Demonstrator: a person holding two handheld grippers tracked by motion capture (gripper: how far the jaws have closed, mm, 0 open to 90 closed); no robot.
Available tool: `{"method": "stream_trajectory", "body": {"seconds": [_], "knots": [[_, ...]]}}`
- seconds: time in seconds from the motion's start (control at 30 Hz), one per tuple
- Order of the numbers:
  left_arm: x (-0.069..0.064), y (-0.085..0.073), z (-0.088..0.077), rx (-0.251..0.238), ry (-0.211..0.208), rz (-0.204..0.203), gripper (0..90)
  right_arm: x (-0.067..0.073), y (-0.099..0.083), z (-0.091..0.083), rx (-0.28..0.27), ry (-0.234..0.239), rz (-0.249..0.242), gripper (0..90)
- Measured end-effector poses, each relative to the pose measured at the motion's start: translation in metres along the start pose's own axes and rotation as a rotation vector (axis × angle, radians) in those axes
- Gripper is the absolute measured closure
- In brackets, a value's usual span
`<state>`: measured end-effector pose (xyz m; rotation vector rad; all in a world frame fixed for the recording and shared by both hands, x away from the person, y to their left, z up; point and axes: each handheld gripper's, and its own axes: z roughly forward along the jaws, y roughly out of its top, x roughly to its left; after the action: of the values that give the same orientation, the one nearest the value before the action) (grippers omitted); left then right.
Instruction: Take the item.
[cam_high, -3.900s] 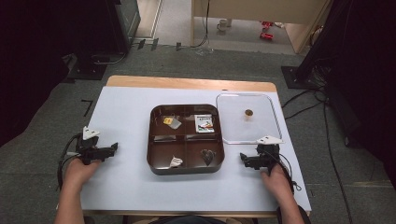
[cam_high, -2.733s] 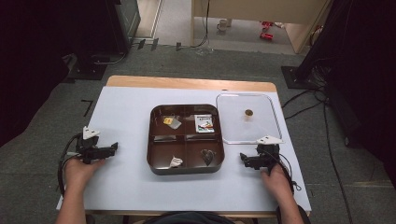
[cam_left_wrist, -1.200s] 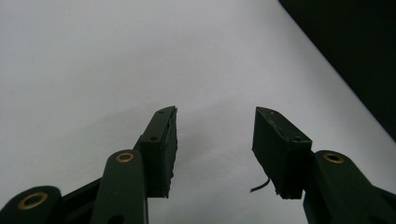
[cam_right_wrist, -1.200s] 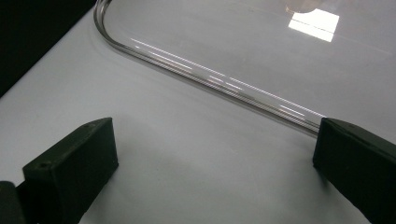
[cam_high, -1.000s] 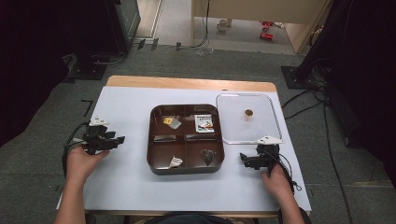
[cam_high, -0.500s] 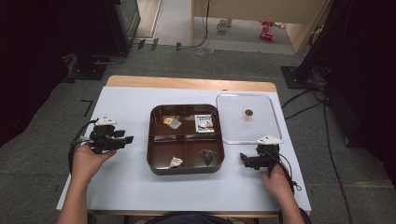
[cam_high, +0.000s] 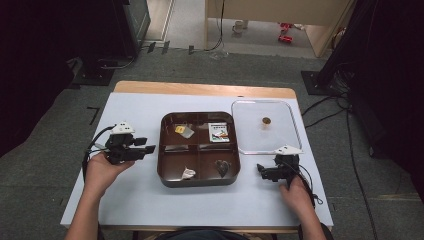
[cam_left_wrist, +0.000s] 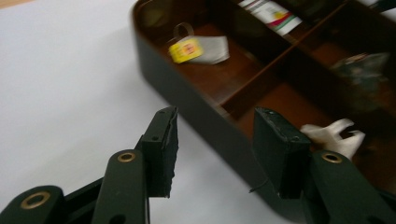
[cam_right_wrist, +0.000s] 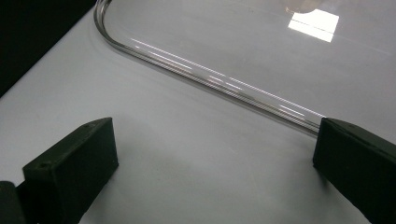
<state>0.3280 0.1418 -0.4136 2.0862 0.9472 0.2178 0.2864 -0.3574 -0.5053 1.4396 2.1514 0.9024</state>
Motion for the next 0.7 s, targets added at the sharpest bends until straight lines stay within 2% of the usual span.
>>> {"method": "stream_trajectory", "body": {"seconds": [0.17, 0.27, 0.47, 0.53, 0.7], "knots": [[-0.009, 0.003, 0.006, 0.011, -0.009, 0.035, 50.4, 0.0, 0.0, 0.0, 0.0, 0.0, 0.0, 0.0], [-0.018, 0.005, 0.012, 0.022, -0.016, 0.069, 50.4, 0.0, 0.0, 0.0, 0.0, 0.0, 0.0, 0.0], [-0.025, 0.007, 0.018, 0.035, -0.031, 0.089, 50.9, 0.0, 0.0, 0.0, 0.0, 0.0, 0.0, 0.0], [-0.03, 0.008, 0.021, 0.035, -0.043, 0.112, 50.9, 0.0, 0.0, 0.0, 0.0, 0.0, -0.001, 0.0], [-0.039, 0.01, 0.028, 0.046, -0.064, 0.135, 50.7, 0.0, 0.0, 0.0, 0.0, 0.0, 0.0, 0.0]]}}
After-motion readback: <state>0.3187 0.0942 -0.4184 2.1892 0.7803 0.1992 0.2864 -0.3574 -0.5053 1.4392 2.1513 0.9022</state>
